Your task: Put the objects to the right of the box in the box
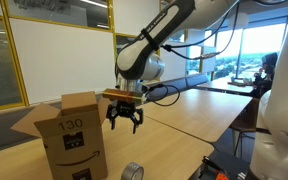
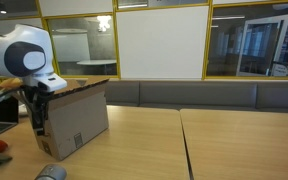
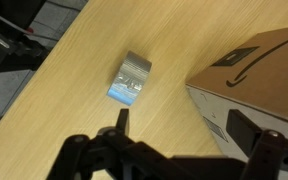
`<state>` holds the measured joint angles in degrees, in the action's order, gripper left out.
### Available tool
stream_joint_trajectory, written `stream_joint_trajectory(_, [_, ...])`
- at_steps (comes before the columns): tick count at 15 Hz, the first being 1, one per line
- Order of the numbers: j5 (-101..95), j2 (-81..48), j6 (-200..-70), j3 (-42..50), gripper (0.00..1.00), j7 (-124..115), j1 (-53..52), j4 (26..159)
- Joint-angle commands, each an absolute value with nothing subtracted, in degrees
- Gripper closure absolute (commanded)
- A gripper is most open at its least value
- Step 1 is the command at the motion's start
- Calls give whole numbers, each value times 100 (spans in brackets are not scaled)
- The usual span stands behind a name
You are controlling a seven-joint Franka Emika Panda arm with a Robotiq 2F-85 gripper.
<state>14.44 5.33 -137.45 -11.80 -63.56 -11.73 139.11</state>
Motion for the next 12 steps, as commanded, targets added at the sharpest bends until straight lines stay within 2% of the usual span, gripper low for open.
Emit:
stream_joint_trajectory(1, [1966, 223, -14462, -1157, 0, -6358, -1123, 14145])
stream_joint_trajectory(12, [3057, -665, -15322, -1235, 0, -6483, -1227, 14382])
